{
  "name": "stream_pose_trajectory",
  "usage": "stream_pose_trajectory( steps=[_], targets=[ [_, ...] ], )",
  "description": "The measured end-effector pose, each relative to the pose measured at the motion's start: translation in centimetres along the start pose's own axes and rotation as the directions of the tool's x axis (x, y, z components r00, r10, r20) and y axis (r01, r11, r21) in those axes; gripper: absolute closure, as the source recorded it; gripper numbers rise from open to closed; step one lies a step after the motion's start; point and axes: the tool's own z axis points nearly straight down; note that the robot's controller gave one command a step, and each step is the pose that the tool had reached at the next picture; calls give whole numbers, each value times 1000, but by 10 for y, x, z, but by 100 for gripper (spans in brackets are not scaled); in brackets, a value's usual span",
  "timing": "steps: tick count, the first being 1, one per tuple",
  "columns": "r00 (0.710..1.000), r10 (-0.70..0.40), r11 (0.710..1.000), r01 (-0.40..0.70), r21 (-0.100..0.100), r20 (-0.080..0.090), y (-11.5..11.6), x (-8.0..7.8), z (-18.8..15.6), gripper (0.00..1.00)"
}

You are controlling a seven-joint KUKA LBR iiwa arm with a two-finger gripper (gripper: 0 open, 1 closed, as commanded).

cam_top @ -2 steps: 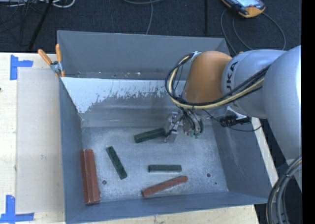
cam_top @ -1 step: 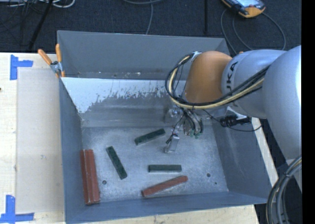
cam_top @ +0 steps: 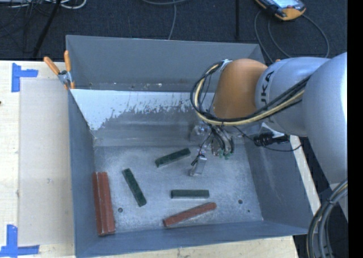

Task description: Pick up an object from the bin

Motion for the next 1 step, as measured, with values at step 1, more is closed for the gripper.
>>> stream_pose_trajectory(
  steps=[1],
  targets=[
    [1000,-8,1000,8,2,-1,33,15,0,0]
  ],
)
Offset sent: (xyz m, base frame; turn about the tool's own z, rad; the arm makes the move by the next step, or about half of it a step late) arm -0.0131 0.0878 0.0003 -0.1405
